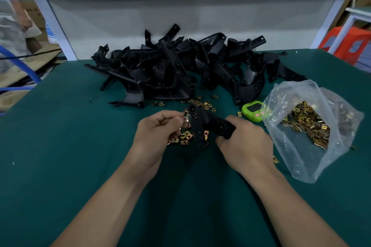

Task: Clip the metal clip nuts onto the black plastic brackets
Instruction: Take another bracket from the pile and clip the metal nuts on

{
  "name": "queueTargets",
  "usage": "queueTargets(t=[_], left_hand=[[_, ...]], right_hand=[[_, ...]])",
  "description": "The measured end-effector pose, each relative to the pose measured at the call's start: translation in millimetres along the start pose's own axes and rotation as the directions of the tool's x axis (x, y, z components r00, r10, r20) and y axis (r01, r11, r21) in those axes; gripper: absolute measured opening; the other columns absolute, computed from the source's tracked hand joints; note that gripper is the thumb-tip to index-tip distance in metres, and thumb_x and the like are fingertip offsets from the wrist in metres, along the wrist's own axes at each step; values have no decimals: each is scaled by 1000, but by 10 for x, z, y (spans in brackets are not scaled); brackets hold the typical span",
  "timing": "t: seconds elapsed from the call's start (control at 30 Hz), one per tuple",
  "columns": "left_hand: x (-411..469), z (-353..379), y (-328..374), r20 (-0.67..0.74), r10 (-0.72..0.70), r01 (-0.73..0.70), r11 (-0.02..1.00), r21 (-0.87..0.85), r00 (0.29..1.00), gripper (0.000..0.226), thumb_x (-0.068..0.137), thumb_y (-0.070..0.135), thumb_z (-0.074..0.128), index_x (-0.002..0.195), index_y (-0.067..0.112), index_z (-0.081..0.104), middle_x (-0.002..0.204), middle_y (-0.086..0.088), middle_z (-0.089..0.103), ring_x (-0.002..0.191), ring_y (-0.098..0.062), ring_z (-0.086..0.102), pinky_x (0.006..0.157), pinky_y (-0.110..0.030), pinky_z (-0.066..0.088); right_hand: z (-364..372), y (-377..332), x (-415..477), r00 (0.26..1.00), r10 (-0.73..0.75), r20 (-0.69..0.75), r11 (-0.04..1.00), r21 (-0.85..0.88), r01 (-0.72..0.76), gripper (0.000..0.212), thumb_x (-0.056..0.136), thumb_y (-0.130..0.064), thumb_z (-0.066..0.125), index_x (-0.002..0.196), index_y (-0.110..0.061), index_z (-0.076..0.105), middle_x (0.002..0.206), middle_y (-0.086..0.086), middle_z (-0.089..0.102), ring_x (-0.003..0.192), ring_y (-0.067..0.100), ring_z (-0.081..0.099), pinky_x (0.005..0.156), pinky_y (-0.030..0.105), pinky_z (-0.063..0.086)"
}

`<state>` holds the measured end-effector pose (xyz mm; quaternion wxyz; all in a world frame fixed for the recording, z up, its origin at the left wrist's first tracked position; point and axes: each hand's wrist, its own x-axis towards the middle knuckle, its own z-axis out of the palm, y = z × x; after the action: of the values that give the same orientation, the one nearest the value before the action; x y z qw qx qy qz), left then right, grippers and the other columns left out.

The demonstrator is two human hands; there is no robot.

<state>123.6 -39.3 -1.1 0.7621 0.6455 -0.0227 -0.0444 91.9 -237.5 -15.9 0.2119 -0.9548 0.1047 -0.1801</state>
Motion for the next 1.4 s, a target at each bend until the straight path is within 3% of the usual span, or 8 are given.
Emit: queueTargets(t=[0.27, 0.37, 0.67, 0.77, 0.87, 0.93, 1.2, 1.4], left_hand=[[-7, 7, 18, 11, -42, 43, 998, -37, 999, 30, 95, 6, 68, 77, 27, 81, 79, -2, 75, 64, -6, 59, 68, -21, 50], [6, -12, 17, 26, -54, 55, 998, -32, 998, 29, 94, 8, 70, 78, 29, 81, 79, -2, 75, 65, -6, 59, 68, -20, 51], [0, -17, -15, 20, -36, 35, 998, 43, 999, 20, 88, 3, 75, 80, 21, 82, 71, -3, 72, 59, -8, 58, 59, -17, 50], [-22, -4, -27, -25, -35, 37, 997, 70, 999, 18, 86, 2, 78, 80, 19, 82, 70, -8, 71, 59, -11, 59, 57, -18, 50], [-56, 10, -32, -40, -15, 19, 996, 90, 999, 25, 86, 3, 78, 98, 24, 80, 70, -12, 72, 60, -14, 61, 59, -19, 51], [-59, 15, -20, -34, 7, -3, 993, 116, 999, 33, 87, 2, 76, 108, 28, 76, 65, -9, 71, 59, -13, 61, 60, -18, 51], [-82, 23, 46, 41, 7, -12, 992, 129, 999, 39, 85, -1, 76, 105, 32, 80, 60, -9, 67, 57, -13, 59, 60, -18, 50], [-85, 51, 5, -6, 25, -23, 975, 219, 1000, 43, 88, 6, 74, 115, 39, 72, 63, -2, 69, 61, -10, 60, 64, -21, 51]], right_hand=[[-18, 9, 0, 1000, 19, 10, 1000, 7, -19, 12, 73, -33, 72, 81, -33, 62, 62, -14, 57, 62, 16, 54, 50, 21, 27], [-33, 6, -10, 999, 25, 21, 1000, 19, -25, 12, 74, -32, 72, 81, -34, 63, 61, -15, 57, 58, 7, 49, 50, 21, 27], [-72, -49, -22, 997, 62, 53, 998, 26, -64, 15, 73, -29, 75, 83, -35, 66, 60, -15, 56, 57, 4, 48, 53, 27, 30], [-101, -75, -45, 1000, 19, 18, 998, -52, -18, 16, 73, -26, 76, 78, -29, 61, 58, -13, 52, 54, 12, 44, 49, 25, 25], [-146, -121, -57, 999, -29, -24, 983, -183, 24, 22, 74, -21, 74, 75, -25, 53, 60, -11, 48, 58, 23, 45, 48, 27, 20], [-168, -159, -74, 999, -27, -27, 981, -194, 21, 24, 75, -18, 73, 74, -25, 50, 61, -11, 47, 59, 24, 43, 49, 26, 19], [-215, -218, -98, 999, -51, 12, 973, -225, 52, 37, 78, -11, 69, 71, -26, 36, 63, -10, 40, 60, 22, 36, 64, 33, 25], [-143, -219, -127, 999, -42, 19, 972, -230, 45, 28, 80, -11, 67, 76, -26, 43, 68, -8, 49, 60, 21, 39, 65, 35, 29]])
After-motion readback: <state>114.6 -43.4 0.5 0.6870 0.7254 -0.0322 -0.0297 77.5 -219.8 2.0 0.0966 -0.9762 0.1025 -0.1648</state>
